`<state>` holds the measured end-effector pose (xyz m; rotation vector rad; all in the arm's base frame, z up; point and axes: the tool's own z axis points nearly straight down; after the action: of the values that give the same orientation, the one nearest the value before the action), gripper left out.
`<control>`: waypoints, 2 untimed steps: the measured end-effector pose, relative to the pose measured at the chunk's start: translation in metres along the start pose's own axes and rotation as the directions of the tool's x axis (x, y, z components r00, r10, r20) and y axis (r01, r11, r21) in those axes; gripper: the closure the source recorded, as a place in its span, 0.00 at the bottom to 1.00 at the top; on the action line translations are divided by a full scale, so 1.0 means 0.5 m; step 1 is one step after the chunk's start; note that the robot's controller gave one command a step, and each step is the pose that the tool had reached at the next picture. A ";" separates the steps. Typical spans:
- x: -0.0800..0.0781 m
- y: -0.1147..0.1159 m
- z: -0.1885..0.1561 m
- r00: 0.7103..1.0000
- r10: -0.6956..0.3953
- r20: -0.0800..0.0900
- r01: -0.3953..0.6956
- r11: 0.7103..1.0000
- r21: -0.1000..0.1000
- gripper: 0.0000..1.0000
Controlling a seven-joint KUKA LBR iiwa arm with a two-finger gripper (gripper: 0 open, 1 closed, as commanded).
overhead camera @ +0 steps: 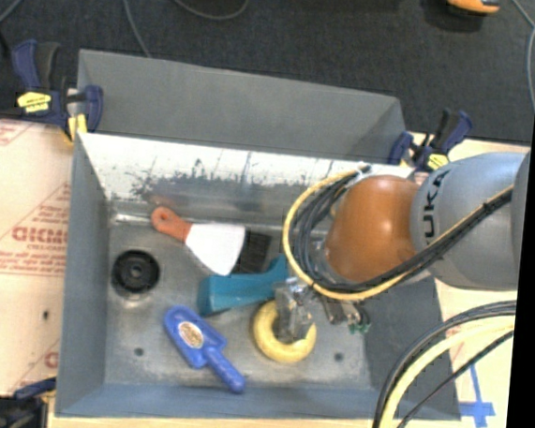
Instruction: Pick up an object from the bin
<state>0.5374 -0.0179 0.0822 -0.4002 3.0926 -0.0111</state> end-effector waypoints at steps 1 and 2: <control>0.013 0.007 0.021 1.000 -0.001 -0.019 0.001 1.000 -0.007 0.00; 0.014 0.009 0.023 1.000 -0.001 -0.022 0.000 1.000 -0.010 1.00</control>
Offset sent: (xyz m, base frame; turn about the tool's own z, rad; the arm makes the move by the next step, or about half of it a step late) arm 0.0000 0.0000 0.0000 0.0000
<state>0.5298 -0.0153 0.0703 -0.4037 3.1152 -0.0006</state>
